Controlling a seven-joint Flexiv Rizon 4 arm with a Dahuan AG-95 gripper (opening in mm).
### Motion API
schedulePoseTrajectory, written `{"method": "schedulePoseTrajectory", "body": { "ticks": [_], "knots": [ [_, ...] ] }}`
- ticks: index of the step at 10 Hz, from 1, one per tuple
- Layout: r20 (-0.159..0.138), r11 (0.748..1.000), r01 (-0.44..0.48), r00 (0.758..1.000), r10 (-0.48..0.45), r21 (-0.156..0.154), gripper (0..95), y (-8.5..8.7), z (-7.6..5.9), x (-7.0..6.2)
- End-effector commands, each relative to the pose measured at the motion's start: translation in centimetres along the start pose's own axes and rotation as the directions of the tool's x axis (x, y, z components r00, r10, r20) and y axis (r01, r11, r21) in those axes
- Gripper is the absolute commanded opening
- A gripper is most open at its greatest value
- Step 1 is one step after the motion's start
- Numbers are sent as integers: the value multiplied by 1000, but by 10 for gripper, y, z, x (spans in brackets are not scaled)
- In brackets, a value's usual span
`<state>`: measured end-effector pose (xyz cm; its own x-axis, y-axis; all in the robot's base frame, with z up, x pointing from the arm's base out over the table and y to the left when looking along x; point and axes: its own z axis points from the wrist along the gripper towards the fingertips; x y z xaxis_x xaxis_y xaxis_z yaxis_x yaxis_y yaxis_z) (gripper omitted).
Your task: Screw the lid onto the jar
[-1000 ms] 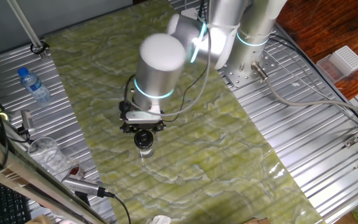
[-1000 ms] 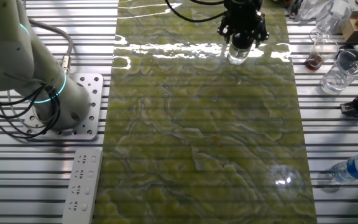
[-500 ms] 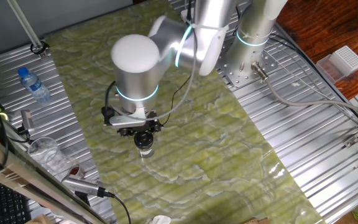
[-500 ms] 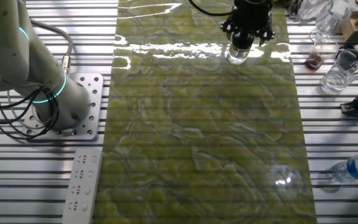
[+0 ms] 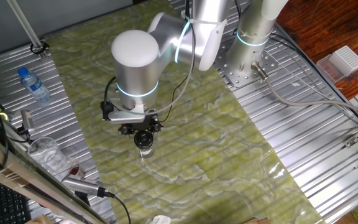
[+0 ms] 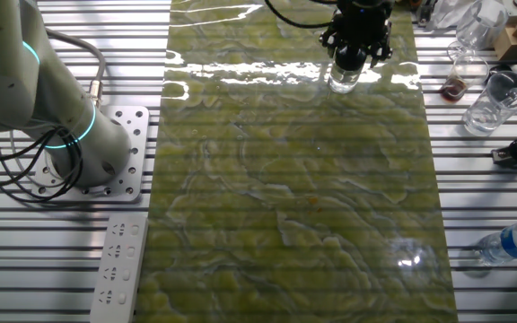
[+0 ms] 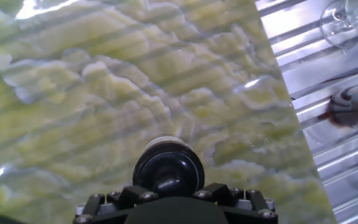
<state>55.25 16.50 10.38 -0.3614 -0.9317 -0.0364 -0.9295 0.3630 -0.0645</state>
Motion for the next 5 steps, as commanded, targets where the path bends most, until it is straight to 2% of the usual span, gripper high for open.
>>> {"method": "schedulePoseTrajectory", "body": {
  "ticks": [1, 5],
  "knots": [
    [13, 1000, -17, 1000, 17, 11, 760, -1, 0, 0],
    [20, 999, -49, 999, 49, 19, 760, -3, 4, 1]
  ]
}}
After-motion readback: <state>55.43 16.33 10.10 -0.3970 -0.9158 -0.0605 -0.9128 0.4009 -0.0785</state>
